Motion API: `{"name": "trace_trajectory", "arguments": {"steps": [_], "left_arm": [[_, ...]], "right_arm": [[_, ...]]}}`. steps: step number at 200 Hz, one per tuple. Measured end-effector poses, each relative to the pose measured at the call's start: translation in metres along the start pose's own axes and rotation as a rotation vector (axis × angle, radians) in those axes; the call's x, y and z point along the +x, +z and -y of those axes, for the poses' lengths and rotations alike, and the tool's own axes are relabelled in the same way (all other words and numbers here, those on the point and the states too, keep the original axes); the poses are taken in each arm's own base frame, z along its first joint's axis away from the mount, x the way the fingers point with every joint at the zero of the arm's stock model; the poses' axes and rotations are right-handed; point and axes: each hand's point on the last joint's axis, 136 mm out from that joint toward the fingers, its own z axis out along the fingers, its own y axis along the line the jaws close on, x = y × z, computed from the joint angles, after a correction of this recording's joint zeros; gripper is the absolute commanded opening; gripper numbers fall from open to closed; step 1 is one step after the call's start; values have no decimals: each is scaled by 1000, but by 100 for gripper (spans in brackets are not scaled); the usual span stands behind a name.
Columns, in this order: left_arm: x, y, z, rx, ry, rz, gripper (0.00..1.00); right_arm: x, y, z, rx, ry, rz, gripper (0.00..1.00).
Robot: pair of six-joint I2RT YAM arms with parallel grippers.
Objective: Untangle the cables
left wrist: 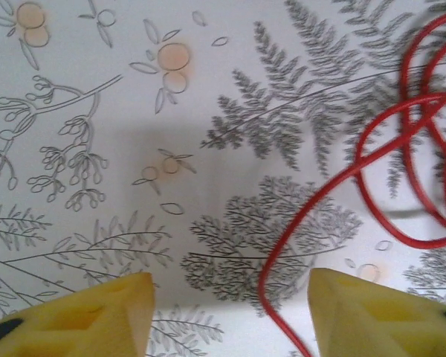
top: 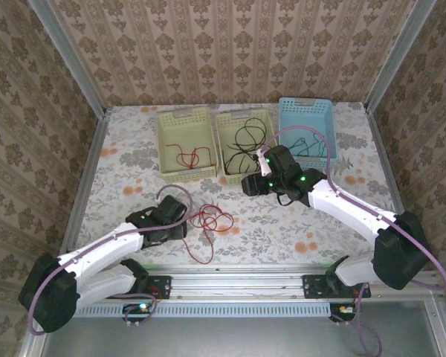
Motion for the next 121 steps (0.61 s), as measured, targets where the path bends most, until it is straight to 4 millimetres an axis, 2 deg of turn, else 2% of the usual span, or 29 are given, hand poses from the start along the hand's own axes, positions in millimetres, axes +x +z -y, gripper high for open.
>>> {"name": "trace_trajectory", "arguments": {"steps": [48, 70, 85, 98, 108, 121], "left_arm": [[2, 16, 10, 25, 23, -57, 50], [4, 23, 13, 21, 40, -84, 45], [3, 24, 11, 5, 44, -94, 33], [2, 25, 8, -22, 47, -100, 12], [-1, 26, 8, -30, 38, -99, 1], [-4, 26, 9, -41, 43, -100, 0]], "right_arm": [[0, 0, 0, 0, 0, -1, 66], [0, 0, 0, 0, 0, 0, 66], [-1, -1, -1, -1, -1, 3, 66], [-4, -2, -1, -3, -2, 8, 66], [-5, -2, -2, -3, -2, 12, 66], [-6, -3, -2, -4, -3, 14, 67]]}}
